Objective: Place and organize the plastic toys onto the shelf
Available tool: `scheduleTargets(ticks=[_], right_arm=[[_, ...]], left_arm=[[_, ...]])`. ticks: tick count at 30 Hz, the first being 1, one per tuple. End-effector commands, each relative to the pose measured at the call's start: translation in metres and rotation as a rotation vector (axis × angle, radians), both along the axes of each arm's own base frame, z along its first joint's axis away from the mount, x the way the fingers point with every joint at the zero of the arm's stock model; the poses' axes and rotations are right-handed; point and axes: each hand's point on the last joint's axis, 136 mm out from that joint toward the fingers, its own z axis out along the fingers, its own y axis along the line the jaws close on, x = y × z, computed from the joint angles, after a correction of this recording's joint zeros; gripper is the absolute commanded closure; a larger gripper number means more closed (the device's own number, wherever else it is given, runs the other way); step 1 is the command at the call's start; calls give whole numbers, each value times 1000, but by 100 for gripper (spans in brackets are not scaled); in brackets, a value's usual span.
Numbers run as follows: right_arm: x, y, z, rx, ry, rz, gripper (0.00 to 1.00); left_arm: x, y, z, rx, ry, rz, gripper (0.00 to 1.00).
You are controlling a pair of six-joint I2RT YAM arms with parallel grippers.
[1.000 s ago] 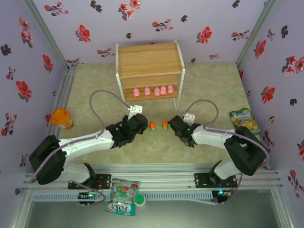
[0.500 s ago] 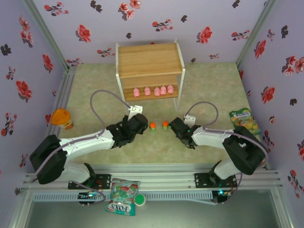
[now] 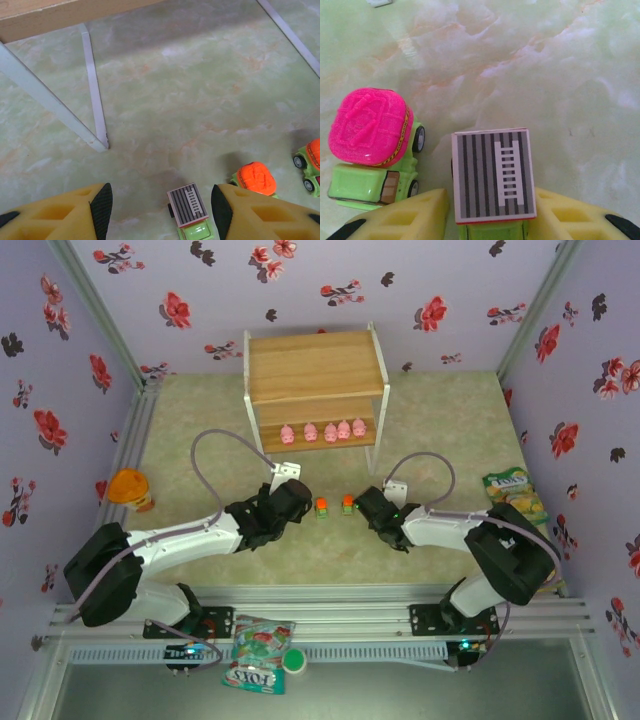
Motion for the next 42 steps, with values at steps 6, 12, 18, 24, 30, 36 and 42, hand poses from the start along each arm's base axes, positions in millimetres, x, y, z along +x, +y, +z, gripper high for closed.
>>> scheduleTargets(ticks=[6,12,18,24,30,36,42], right_arm=[[3,-9,-3,-59,-13,1,57],[4,-10,0,-61,-24,3,68],[2,-13,7,-53,-39,-1,72],[-2,-18,31,-33,-71,-11,72],[-5,-22,77,-17,-138,-2,72],[-7,-21,135,-23,-228,39,73],[-7,-7,186,4,-290,113,75]], left_arm=[[3,-2,0,-13,9,8,41],[4,-2,0,-11,9,10,41],[4,-2,-1,-11,11,9,41],[4,-2,-1,-11,11,10,41],[4,-3,-1,-17,14,7,41],[3,-5,-1,-36,23,2,41],[1,-9,-2,-54,34,-8,41]])
